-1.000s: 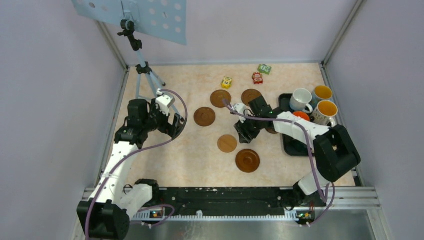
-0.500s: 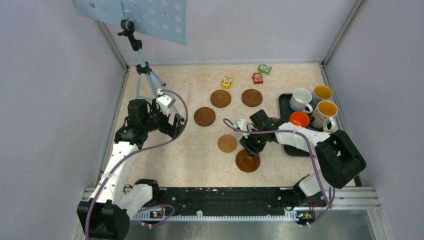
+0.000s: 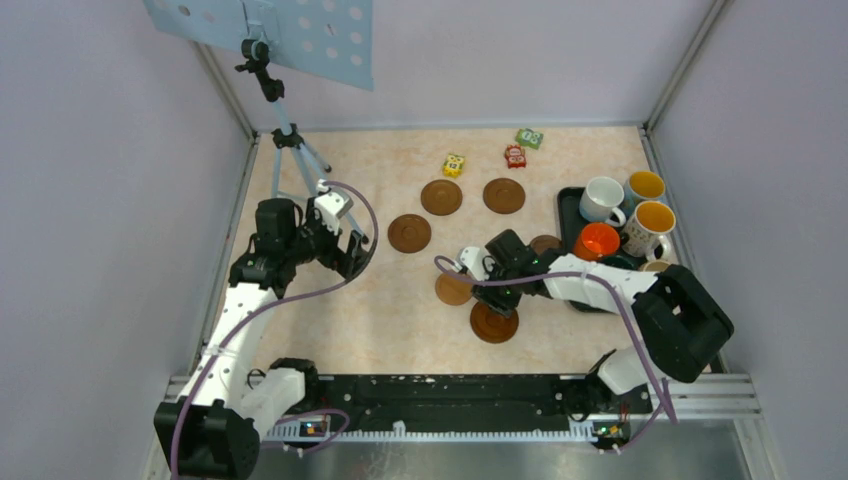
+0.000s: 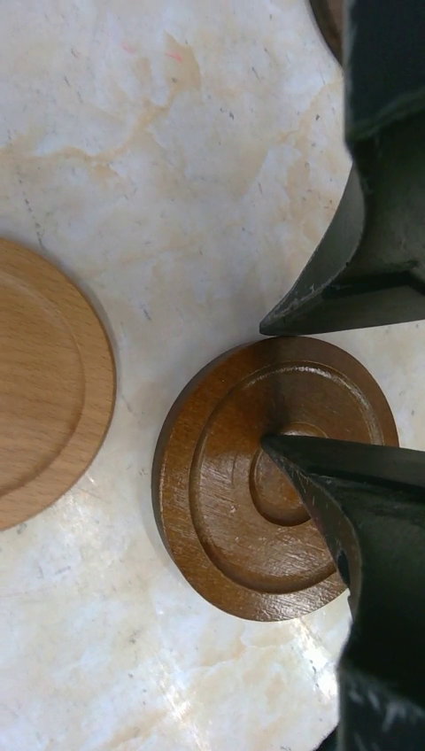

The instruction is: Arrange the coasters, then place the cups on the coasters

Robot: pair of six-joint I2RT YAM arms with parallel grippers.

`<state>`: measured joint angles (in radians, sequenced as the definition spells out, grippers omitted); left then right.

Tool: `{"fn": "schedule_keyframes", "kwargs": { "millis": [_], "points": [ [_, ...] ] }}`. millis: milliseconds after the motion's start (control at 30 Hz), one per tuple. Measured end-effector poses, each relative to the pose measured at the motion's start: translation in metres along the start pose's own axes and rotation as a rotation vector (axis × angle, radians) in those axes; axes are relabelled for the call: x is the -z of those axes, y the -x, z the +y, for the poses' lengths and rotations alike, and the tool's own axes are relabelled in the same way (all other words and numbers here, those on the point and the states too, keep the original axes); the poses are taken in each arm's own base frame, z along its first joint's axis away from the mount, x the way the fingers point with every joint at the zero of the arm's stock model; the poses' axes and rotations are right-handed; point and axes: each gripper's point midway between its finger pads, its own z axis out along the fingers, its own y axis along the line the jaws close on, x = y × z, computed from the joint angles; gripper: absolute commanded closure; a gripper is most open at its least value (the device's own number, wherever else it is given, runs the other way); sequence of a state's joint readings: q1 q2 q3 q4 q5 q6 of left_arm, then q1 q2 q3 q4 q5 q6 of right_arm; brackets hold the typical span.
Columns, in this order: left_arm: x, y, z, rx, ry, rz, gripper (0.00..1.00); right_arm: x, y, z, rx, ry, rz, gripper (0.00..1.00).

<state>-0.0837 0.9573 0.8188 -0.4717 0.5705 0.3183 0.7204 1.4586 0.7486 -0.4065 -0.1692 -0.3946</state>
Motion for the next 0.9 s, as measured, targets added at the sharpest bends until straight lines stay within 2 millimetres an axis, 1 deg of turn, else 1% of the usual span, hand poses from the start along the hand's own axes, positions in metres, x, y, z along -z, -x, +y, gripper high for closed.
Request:
{"fn": "schedule_keyframes", "kwargs": {
  "millis": [133, 233, 333, 433, 500, 567, 667, 700, 800, 900],
  "points": [
    [0.0, -0.002, -0.008, -0.035, -0.052, 0.001, 0.01, 0.0, 0.004, -0.007, -0.005, -0.032, 0.013, 0.63],
    [0.001, -0.006, -0.015, -0.051, -0.093, 0.017, 0.01, -0.003, 0.009, -0.02, -0.037, -0.05, 0.021, 0.66],
    [0.001, -0.006, -0.016, -0.057, -0.11, 0.03, 0.01, -0.006, 0.014, -0.042, -0.105, -0.068, 0.02, 0.67],
    [-0.002, -0.007, -0.014, -0.061, -0.113, 0.039, 0.01, -0.007, 0.019, -0.073, -0.176, -0.105, 0.004, 0.68],
    [-0.004, -0.009, -0.013, -0.057, -0.116, 0.048, 0.01, -0.008, 0.021, -0.089, -0.208, -0.121, -0.003, 0.68],
    [-0.008, -0.01, -0.011, -0.049, -0.12, 0.064, 0.03, -0.009, 0.021, -0.1, -0.231, -0.129, -0.006, 0.69],
    [-0.021, -0.01, -0.003, -0.029, -0.128, 0.104, 0.08, -0.01, 0.024, -0.115, -0.256, -0.14, -0.01, 0.69],
    [-0.024, -0.009, -0.003, -0.031, -0.134, 0.109, 0.1, -0.01, 0.025, -0.119, -0.263, -0.144, -0.013, 0.69],
    [-0.044, -0.009, -0.002, -0.018, -0.153, 0.159, 0.16, -0.008, 0.023, -0.135, -0.288, -0.167, -0.016, 0.7],
    [-0.065, -0.01, -0.002, -0.023, -0.168, 0.207, 0.2, -0.007, 0.021, -0.147, -0.302, -0.184, -0.015, 0.7]
  ]
}}
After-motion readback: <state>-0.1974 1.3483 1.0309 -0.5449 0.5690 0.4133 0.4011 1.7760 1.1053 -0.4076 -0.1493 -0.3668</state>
